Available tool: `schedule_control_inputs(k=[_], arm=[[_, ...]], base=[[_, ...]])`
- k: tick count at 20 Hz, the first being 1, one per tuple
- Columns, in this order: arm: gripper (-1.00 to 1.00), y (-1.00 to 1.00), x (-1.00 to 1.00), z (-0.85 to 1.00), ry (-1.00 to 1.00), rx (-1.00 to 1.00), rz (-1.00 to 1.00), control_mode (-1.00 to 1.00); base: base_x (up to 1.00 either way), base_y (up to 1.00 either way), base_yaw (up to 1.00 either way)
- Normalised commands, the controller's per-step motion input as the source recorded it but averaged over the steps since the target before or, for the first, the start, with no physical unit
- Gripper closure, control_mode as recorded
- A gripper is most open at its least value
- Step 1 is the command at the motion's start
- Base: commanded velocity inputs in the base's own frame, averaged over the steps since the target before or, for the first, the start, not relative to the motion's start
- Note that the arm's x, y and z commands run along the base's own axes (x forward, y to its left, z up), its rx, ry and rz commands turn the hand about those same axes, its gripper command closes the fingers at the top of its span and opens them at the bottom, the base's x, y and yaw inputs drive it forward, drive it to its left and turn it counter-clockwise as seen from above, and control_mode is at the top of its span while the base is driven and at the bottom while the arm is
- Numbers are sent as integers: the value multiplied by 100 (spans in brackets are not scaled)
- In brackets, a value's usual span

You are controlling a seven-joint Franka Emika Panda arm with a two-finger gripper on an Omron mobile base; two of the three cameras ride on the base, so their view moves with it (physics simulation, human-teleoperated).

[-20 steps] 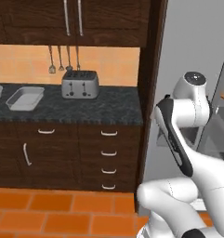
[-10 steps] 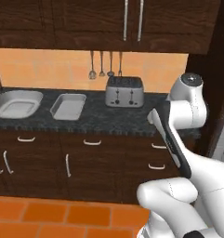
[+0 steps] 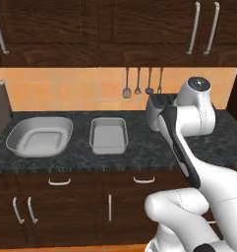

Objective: Place one eggplant and one chicken drumstick in each tupperware on the nearby counter, to pack two identical lunches.

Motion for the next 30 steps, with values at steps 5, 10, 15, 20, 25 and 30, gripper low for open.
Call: schedule_control_inputs(k=[5,10,15,20,25,30], arm=[[100,0,0,0,0,0,0,100],[100,0,0,0,0,0,0,100],[100,0,0,0,0,0,0,100],[100,-15,61,-65,3,-1,-1,-100],[100,0,12,-100,5,-1,0,-100],[100,-3,10,-87,0,0,0,-100]], base=[[59,100,-37],[7,84,-25],[70,22,-13],[17,-2,0],[0,0,0],[0,0,0]])
